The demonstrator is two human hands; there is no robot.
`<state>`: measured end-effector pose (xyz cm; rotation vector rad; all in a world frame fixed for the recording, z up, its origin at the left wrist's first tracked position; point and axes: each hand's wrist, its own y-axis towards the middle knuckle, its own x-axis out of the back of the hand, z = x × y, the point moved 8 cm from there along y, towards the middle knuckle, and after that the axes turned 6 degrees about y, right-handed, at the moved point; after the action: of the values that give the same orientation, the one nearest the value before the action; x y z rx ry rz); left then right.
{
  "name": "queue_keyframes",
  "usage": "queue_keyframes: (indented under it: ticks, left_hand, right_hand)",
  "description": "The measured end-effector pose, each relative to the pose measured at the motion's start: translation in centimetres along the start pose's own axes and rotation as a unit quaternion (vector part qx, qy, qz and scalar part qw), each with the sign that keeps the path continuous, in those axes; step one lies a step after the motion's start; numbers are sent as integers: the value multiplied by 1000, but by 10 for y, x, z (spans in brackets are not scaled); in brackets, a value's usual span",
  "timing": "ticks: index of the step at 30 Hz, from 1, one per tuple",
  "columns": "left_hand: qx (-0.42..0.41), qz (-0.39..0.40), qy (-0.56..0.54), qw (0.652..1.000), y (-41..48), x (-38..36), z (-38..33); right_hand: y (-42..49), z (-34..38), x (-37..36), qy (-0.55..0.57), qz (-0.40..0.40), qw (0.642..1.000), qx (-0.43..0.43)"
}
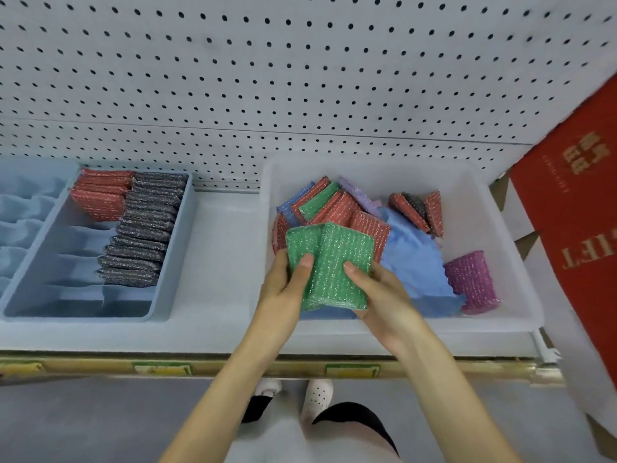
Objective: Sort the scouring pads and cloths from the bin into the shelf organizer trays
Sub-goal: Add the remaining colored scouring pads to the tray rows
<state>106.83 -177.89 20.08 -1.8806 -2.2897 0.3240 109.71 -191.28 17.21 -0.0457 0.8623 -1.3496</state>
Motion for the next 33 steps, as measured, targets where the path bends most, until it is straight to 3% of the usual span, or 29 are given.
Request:
queue_keyframes:
  ticks: [5, 10, 16, 23, 27, 33]
  left_hand:
    - [26, 6, -23, 999, 1, -8, 10]
    - [60, 23, -25, 998, 10, -19, 22]
    - [45, 64, 66, 995, 30, -51, 23]
    - [117, 82, 162, 976, 61, -79, 49]
    - [183, 103, 217, 953, 68, -83, 78]
    - [177, 82, 294, 936, 73, -87, 80]
  right_hand:
    - [-6, 11, 11, -116, -13, 989, 89]
    - [-3, 14, 24, -116, -25, 992, 46]
    - [1, 35, 58, -115, -54, 992, 8]
    - [15, 81, 118, -219, -154, 962, 49]
    - [43, 119, 158, -216, -257, 935, 110]
    - [106, 115, 172, -53, -323, 945, 18]
